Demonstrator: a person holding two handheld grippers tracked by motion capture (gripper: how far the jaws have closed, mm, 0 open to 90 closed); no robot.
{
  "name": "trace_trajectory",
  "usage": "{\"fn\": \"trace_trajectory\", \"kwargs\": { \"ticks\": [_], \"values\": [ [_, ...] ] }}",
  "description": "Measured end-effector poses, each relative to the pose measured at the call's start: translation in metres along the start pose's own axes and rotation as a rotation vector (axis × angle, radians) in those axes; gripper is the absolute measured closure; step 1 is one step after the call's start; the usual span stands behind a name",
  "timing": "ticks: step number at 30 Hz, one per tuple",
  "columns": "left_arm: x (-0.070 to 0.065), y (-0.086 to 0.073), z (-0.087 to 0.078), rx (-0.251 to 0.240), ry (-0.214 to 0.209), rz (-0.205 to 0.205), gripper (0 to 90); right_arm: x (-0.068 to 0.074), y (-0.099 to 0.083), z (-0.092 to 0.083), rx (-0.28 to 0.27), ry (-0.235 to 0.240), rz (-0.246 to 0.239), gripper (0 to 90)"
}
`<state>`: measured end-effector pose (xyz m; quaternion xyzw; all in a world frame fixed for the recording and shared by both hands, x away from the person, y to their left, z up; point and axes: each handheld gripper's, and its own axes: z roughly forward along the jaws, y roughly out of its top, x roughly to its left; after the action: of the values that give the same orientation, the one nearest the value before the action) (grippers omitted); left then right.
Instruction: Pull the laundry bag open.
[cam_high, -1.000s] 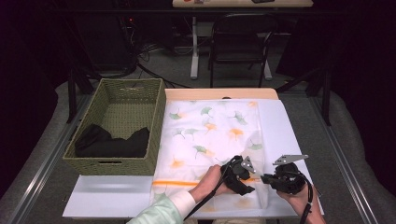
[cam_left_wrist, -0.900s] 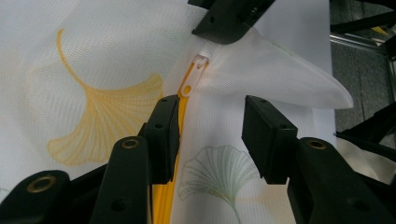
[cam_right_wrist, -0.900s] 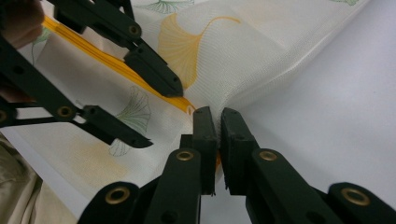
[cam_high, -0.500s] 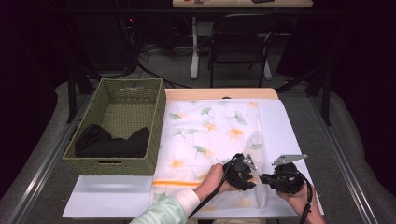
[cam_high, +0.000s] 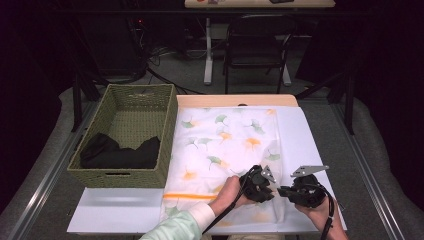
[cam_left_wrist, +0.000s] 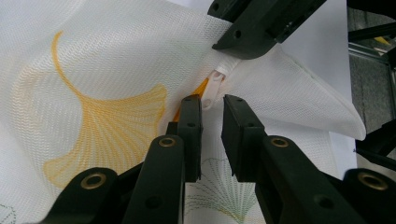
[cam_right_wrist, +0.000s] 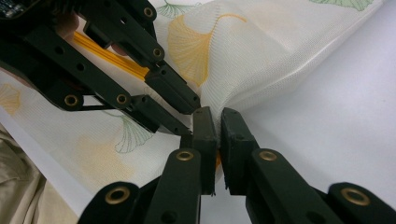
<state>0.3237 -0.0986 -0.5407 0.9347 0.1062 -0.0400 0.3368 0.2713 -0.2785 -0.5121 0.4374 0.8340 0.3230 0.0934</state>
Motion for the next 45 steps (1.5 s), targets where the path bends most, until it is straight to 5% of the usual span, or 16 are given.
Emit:
{"fn": "trace_trajectory", "kwargs": {
  "ticks": [6,14,23,39,45],
  "values": [
    [0.000,0.000,-0.001,-0.028,-0.001,-0.014,77.1,0.000,0.000,0.000,0.000,0.000,0.000,85.6],
    [-0.004,0.000,0.002,-0.033,0.015,-0.005,88.0,0.001,0.001,0.001,-0.002,0.001,-0.008,85.6],
    [-0.006,-0.003,0.002,-0.047,0.025,-0.048,89.1,0.002,0.001,0.000,0.001,-0.003,-0.001,85.7],
    [-0.013,-0.002,0.000,-0.040,0.075,-0.051,89.5,0.004,0.001,0.001,0.006,-0.012,-0.002,85.8],
    [-0.012,-0.005,0.002,-0.025,0.094,-0.082,89.6,0.005,0.002,0.001,0.007,-0.020,-0.014,86.1]
  ]
}}
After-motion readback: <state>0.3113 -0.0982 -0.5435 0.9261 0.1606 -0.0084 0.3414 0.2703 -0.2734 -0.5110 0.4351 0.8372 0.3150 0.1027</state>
